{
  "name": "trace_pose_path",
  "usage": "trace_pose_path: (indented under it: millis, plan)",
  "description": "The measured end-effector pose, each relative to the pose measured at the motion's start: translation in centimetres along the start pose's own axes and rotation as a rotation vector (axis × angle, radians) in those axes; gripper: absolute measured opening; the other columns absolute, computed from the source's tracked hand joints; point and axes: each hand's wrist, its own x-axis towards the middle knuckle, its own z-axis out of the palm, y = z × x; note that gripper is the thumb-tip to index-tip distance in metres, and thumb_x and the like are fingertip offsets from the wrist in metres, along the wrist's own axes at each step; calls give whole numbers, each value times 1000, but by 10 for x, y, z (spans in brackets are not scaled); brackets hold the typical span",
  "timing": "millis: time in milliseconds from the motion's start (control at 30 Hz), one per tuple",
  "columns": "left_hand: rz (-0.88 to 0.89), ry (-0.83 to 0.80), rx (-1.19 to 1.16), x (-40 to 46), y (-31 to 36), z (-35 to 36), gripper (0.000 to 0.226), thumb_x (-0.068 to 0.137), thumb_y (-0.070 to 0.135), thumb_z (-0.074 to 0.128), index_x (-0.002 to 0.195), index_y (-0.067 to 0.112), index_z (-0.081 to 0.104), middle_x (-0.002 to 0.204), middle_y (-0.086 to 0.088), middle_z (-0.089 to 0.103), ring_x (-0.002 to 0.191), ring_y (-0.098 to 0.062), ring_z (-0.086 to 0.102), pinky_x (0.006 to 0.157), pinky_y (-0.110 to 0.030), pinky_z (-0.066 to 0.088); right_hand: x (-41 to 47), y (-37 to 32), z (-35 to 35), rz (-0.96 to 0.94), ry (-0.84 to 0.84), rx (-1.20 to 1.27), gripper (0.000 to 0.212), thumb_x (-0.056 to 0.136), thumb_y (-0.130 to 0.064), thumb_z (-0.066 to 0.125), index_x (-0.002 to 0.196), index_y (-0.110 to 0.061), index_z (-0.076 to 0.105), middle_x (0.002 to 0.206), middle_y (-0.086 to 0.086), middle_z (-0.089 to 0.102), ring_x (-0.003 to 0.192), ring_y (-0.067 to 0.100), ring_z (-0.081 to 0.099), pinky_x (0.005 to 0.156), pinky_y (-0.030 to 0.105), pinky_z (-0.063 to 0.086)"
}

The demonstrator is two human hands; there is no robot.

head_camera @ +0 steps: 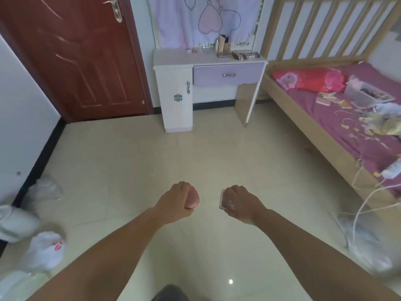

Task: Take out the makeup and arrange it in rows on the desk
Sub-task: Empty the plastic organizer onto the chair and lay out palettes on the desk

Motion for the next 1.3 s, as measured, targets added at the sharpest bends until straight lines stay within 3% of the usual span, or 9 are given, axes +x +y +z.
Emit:
trace_pose_path:
  millis: [167,500,733,1067,1300]
  plan:
    - [-36,8,-59,94,-46,-23,61,79,36,66,128,13,38,130,-2,43,116,-19,45,89,-31,45,118,29,-23,-69,-19,-7,40,86,-30,56,122,-15,45,126,2,46,119,21,41,84,37,49]
    - [-2,24,-42,342,-156,-115,61,80,35,65,128,13,36,130,-4,42,116,-21,43,89,-32,43,382,84,-117,1,64,30,40,86,-34,58,120,-17,46,122,2,48,117,22,43,87,36,47]
    - [42,-5,-37,505,-196,-148,60,80,36,63,128,11,36,129,-5,41,117,-23,43,89,-34,43,523,139,-169,47,48,38,38,88,-34,56,120,-15,47,124,3,48,117,22,42,90,37,46]
    - [8,45,-98,765,-239,-190,58,80,32,66,127,12,37,130,-5,41,115,-22,41,88,-34,43,759,263,-246,-45,45,-6,38,87,-36,56,118,-15,47,122,3,48,117,23,42,89,37,47]
    - [-24,58,-148,902,-290,-213,56,80,32,67,124,13,39,127,-3,43,114,-19,41,82,-25,37,910,311,-287,-123,21,27,27,87,-34,57,108,-18,52,116,2,50,112,22,45,81,30,44]
